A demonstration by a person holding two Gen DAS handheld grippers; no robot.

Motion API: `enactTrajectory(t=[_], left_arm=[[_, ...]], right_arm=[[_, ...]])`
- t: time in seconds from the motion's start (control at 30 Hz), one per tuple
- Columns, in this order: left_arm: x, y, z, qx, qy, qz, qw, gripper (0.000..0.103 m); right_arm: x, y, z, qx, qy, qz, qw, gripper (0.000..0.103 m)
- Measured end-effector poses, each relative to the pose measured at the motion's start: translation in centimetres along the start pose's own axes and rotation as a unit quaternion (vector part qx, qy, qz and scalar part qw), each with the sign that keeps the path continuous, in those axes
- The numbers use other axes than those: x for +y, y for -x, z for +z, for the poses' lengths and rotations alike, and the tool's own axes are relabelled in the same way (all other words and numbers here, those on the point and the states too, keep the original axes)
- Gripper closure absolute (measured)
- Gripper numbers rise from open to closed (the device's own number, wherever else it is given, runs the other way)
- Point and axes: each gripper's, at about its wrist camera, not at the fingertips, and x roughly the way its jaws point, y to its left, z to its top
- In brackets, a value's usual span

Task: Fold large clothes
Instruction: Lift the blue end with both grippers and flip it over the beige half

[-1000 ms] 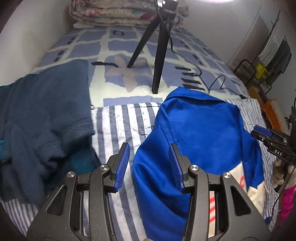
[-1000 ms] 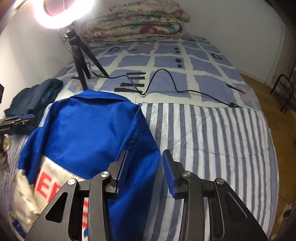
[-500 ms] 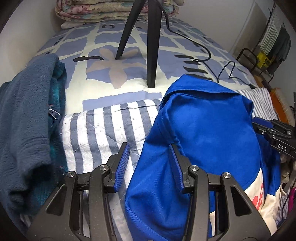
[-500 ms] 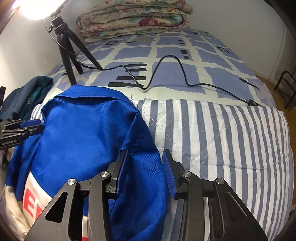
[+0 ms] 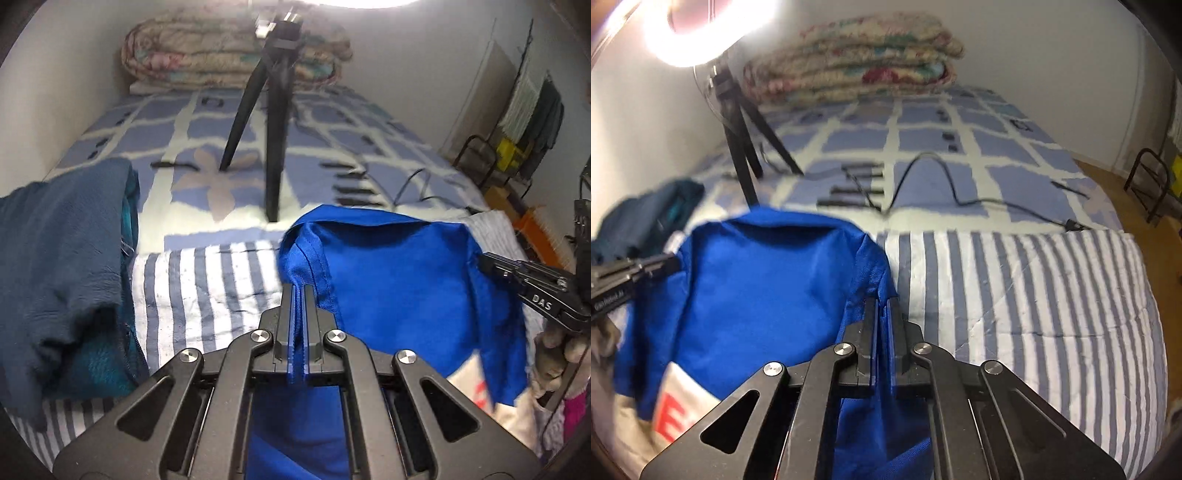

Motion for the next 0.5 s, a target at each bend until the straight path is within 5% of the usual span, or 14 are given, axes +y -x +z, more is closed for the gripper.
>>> enactTrajectory(t=[0.5], left_arm=[[-3.5,12.8,-2.7,-0.043,-0.025,-0.026,0.9984,0.103]], right_arm=[[1.4,13.5,-0.8,-0.065,0.009,0.038,0.997,0.1]])
